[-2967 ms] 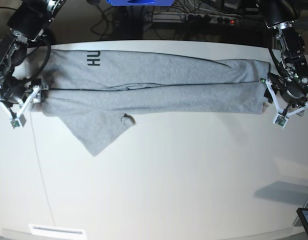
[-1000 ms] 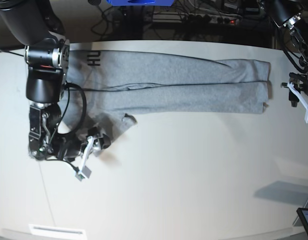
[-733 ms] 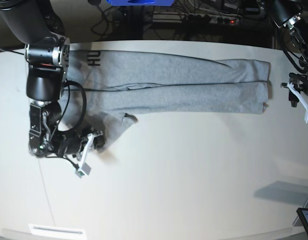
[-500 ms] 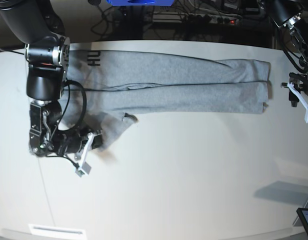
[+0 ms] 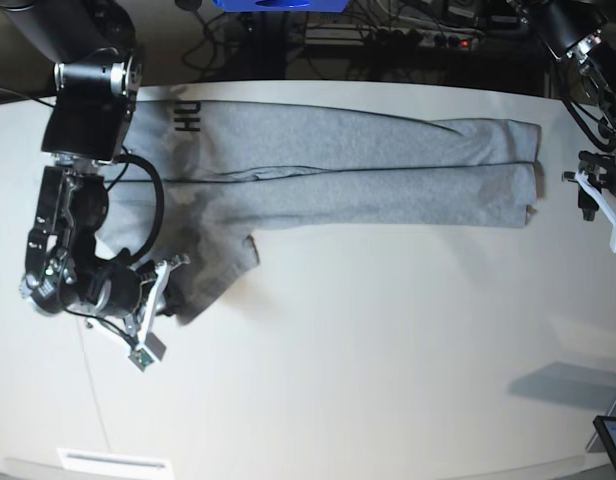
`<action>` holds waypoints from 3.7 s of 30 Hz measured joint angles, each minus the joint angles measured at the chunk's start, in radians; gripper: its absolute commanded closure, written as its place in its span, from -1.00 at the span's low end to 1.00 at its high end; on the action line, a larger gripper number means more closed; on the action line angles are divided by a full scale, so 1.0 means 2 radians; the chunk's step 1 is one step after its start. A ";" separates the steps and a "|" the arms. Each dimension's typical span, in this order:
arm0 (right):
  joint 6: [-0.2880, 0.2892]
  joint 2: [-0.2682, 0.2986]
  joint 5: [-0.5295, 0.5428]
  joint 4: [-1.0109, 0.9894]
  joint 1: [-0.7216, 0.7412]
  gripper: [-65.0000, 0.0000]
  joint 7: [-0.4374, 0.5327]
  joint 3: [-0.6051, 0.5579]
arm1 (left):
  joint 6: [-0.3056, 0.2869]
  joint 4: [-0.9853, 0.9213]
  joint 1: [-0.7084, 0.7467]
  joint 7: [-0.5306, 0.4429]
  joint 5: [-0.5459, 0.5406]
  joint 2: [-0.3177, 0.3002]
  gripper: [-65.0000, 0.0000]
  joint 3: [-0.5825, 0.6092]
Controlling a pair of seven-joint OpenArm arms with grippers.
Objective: Fold the T-shirt properly
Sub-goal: 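Grasp the sleeve with the right gripper and tuck it onto the fold, then lower the left gripper and grasp the folded shirt's end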
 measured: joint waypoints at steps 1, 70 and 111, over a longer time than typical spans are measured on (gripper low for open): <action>0.000 0.000 0.001 0.016 -0.009 1.00 -0.003 0.000 | 0.000 -0.007 -0.002 -0.001 -0.001 -0.002 -0.16 0.008; -0.020 0.031 0.240 0.202 -0.342 0.07 0.005 0.010 | 0.000 -0.133 -0.046 -0.032 -0.004 0.004 -0.16 0.096; -0.105 0.064 0.338 0.209 -0.310 -0.15 0.018 0.102 | 0.008 -0.291 0.030 0.069 -0.466 -0.015 -0.58 -0.096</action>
